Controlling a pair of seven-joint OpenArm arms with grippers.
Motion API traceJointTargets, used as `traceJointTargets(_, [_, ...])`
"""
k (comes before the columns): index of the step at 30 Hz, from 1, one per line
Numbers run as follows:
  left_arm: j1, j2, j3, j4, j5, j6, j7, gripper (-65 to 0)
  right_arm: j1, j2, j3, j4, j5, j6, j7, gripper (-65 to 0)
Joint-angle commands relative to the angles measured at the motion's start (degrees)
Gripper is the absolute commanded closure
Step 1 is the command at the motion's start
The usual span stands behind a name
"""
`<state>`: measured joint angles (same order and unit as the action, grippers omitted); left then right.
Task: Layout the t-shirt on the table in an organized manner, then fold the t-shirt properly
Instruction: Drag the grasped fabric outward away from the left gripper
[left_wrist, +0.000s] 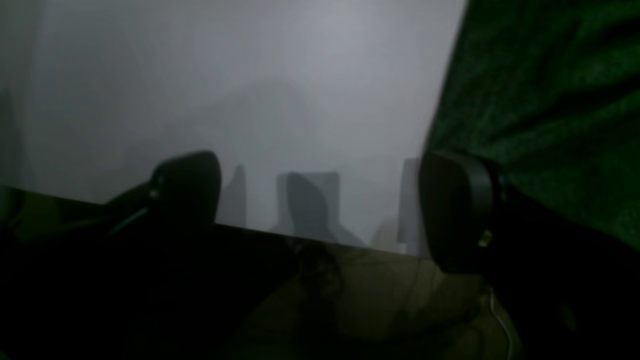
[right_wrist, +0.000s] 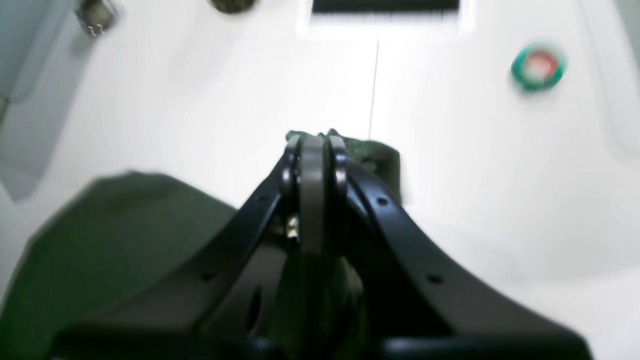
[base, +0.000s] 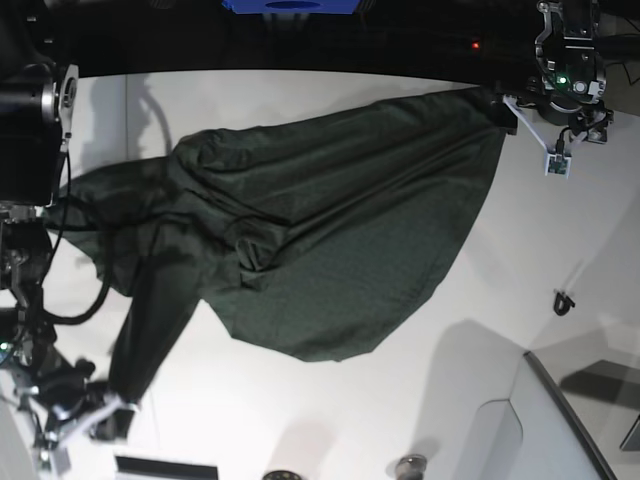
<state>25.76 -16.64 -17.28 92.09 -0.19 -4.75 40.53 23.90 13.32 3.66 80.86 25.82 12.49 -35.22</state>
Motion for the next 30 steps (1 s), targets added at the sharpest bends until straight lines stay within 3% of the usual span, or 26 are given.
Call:
traceJointTargets(1, [0.13,-0.72,-0.35,1.05,0.32,0.23,-0.49,-59.9,1.99,-0.27,-1.33,2.88,1.03,0.56,1.95,-0.5])
traceJointTargets(6, [-0.13,-0.63,-0.35,1.05,0.32,0.23,-0.49,-59.9,-2.58,-2.9,-12.32,9.12,1.03,0.56,1.6,-0.5])
traceJointTargets(13, [-0.48,-0.54,-0.26,1.05,0.32,0.23,-0.49,-59.9,-9.97,-7.39,-29.38,9.47,0.77,0.56,1.6,-1.7])
traceJointTargets(16, [-0.57,-0.54,-0.26,1.05,0.32,0.23,-0.49,-59.9,-10.32,-6.86,-33.24,9.47,0.68,0.12,1.51,-16.4])
traceJointTargets(19, [-0.57,-0.54,-0.08,1.14,-0.03,0.23,-0.49,-59.9,-11.81,-4.31,-29.2,10.44,1.12,0.39,1.51,-41.6])
traceJointTargets(20, [-0.57,-0.54,0.0,1.14,-0.03,0.23,-0.49,-59.9,-12.78,-3.34,-26.74,11.93,1.12,0.39,1.51,-46.5])
traceJointTargets(21, [-0.57,-0.45,0.09,1.22,-0.12,0.23,-0.49,-59.9,-14.01,-2.38,-23.92,13.51,1.12,0.39,1.51,-47.0])
traceJointTargets(23, [-0.4,-0.1,0.27,1.4,-0.12,0.23,-0.58,-59.9,-17.0,-0.79,-16.45,16.06,1.12,0.48,1.6,-35.7])
traceJointTargets(27, [0.13,2.01,0.44,4.04,-0.12,0.14,-0.67,-59.9,-22.01,-0.44,-2.47,14.74,0.77,0.48,0.8,0.0])
traceJointTargets(29, [0.13,3.41,0.44,5.8,-0.12,0.05,-0.67,-56.8,-23.5,-0.44,1.92,12.28,0.77,0.48,-1.92,-2.6])
traceJointTargets(30, [0.13,4.03,0.44,6.5,-0.12,-0.04,-0.67,-52.2,-23.86,-0.44,3.06,11.23,0.77,0.48,-3.06,-2.0])
